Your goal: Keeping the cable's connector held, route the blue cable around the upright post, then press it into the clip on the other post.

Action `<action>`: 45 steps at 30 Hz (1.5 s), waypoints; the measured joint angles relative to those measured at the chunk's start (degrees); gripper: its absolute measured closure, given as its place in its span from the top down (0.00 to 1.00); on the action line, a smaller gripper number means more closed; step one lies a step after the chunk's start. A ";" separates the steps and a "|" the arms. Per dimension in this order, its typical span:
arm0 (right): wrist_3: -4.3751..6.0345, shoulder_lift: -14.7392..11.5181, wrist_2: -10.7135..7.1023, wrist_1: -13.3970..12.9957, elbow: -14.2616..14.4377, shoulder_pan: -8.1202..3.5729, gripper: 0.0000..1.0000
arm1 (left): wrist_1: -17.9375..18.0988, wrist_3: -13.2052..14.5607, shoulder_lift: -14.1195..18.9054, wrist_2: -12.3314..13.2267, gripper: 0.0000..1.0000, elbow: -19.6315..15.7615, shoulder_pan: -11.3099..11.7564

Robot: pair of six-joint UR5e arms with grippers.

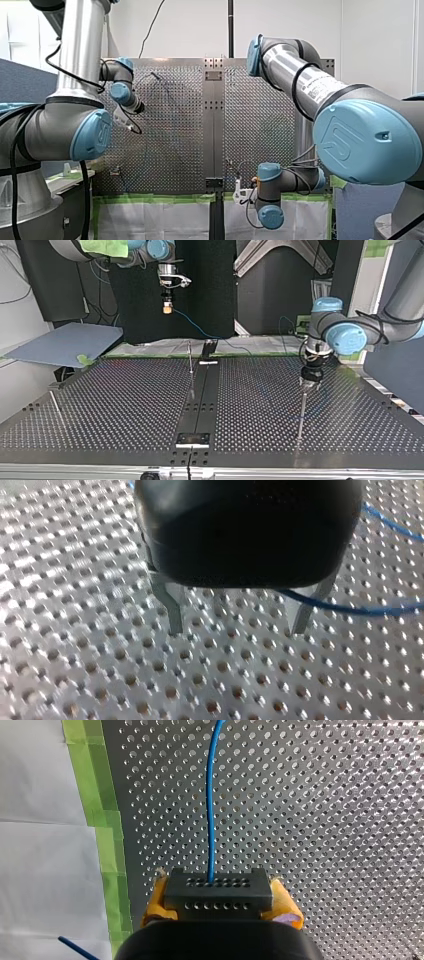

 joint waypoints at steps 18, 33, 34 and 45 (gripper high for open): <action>0.01 0.00 -0.51 0.00 -0.24 0.12 0.00 | -7.17 6.68 8.16 -3.77 0.98 0.01 -0.20; 0.01 -0.01 -0.53 -0.14 -0.32 0.17 0.00 | -12.64 11.08 10.82 -4.68 0.98 -0.03 -1.08; 0.00 -0.01 -0.53 -0.16 -0.34 0.17 0.00 | -12.90 11.10 10.96 -4.68 0.98 -0.03 -1.11; 0.01 0.00 -0.54 -0.16 -0.53 0.20 0.00 | -15.78 12.54 14.67 -4.73 0.98 -0.31 -1.55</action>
